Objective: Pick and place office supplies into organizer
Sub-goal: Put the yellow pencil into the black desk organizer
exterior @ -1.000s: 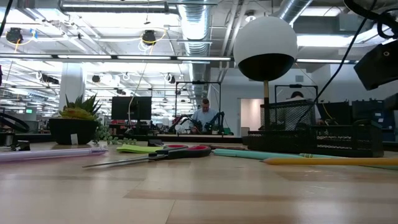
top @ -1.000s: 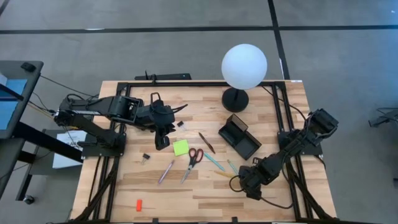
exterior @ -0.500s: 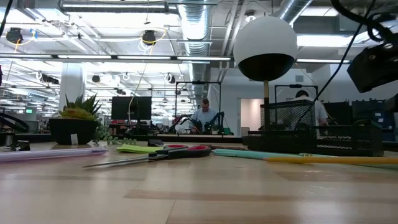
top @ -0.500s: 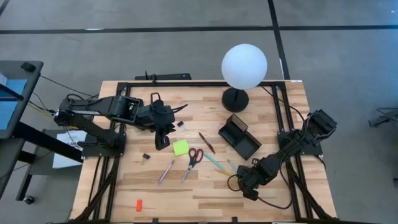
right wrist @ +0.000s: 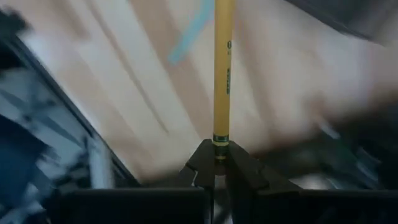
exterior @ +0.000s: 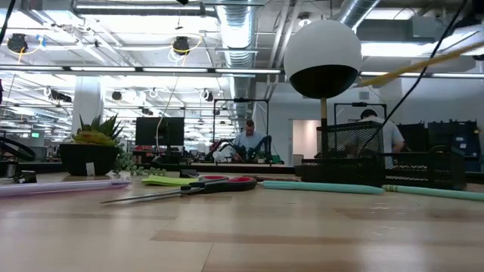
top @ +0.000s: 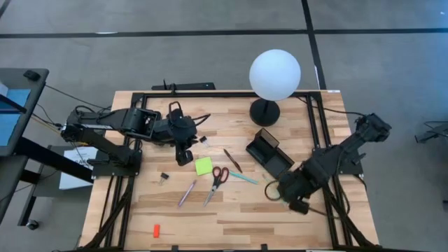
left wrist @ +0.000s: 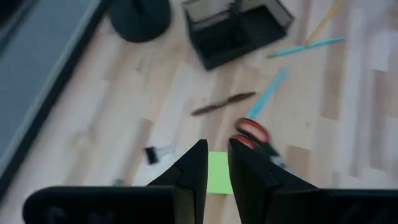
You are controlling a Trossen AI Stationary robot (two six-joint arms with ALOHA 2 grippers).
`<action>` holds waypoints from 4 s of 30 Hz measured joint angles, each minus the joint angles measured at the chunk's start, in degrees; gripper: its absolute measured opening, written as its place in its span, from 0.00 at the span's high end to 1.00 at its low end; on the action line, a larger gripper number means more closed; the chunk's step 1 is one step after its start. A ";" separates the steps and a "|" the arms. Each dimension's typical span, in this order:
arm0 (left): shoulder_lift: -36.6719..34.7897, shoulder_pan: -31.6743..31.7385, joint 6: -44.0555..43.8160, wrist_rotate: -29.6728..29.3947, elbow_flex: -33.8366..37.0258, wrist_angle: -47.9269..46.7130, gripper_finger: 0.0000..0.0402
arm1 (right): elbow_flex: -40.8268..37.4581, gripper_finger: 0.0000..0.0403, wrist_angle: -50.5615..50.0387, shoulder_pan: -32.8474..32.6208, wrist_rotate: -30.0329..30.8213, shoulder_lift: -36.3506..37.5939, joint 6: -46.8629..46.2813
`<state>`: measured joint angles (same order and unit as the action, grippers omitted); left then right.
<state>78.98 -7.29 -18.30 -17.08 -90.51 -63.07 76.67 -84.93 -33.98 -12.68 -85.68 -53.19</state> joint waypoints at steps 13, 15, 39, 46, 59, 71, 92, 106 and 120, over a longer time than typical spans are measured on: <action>0.01 0.04 2.51 -10.83 0.01 -0.64 0.86 | 7.03 0.98 -5.09 22.70 -7.55 -1.31 4.18; -0.02 0.04 3.48 -10.83 0.01 -0.59 0.86 | 5.77 0.98 -4.98 25.91 -9.05 -1.35 4.53; 0.00 0.04 5.15 -10.76 0.01 -0.44 0.86 | 2.59 0.97 -4.95 39.61 -15.65 -1.12 -2.32; 0.00 0.04 5.13 -10.74 0.01 -0.44 0.86 | 2.59 0.96 -5.25 39.77 -15.97 -3.88 -2.28; 0.00 0.02 5.65 -10.13 0.01 -2.76 0.86 | 2.61 0.85 -5.08 45.37 -15.76 -8.16 5.76; 0.00 0.04 5.63 -11.63 0.01 -5.99 0.86 | 7.34 0.84 -5.28 50.67 -15.88 -6.62 17.58; -0.02 2.13 8.23 -21.31 -9.72 1.61 0.99 | -7.19 1.00 7.87 5.48 50.53 25.84 -32.56; 0.00 3.52 5.15 -19.38 -10.11 2.60 1.00 | -20.76 1.00 32.99 -10.72 53.15 8.49 -37.87; 0.00 3.52 3.73 -19.33 -10.11 2.90 1.00 | -20.71 1.00 20.45 -8.45 50.37 -4.50 -57.88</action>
<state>78.98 -3.77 -14.57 -36.40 -100.62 -60.17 55.96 -64.48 -42.43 37.69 -90.18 -111.06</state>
